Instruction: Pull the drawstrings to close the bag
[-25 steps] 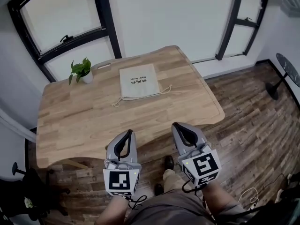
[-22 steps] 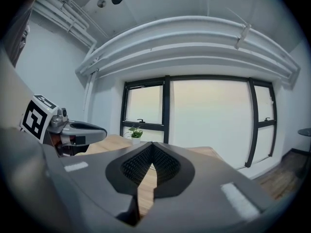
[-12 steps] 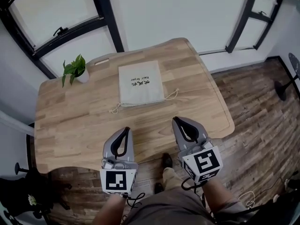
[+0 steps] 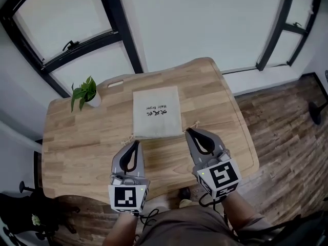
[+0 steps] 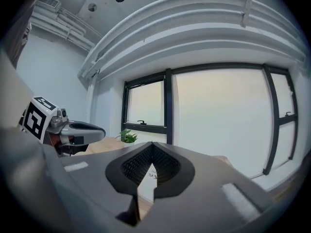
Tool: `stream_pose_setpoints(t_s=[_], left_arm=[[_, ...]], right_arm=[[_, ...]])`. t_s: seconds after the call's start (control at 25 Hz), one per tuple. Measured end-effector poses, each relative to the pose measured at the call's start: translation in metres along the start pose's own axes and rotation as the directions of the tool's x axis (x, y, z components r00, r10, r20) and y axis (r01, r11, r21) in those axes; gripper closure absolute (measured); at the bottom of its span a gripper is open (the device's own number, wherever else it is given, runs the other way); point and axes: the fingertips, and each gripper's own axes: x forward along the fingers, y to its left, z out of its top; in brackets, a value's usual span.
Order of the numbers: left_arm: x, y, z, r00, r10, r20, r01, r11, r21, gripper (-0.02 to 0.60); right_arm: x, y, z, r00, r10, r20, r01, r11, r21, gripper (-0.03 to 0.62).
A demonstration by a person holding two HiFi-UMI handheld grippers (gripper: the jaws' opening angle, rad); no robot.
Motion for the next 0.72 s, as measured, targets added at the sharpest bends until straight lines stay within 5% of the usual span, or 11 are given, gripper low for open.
stream_pose_setpoints(t_s=[0.44, 0.72], left_arm=[[0.027, 0.042, 0.004, 0.998, 0.059, 0.01, -0.059, 0.998, 0.032, 0.58], [0.058, 0.07, -0.044, 0.997, 0.002, -0.075, -0.002, 1.0, 0.002, 0.548]], right_arm=[[0.045, -0.021, 0.022, 0.998, 0.04, 0.04, -0.038, 0.998, -0.041, 0.563], [0.078, -0.039, -0.013, 0.998, 0.029, -0.053, -0.03, 0.999, -0.019, 0.553]])
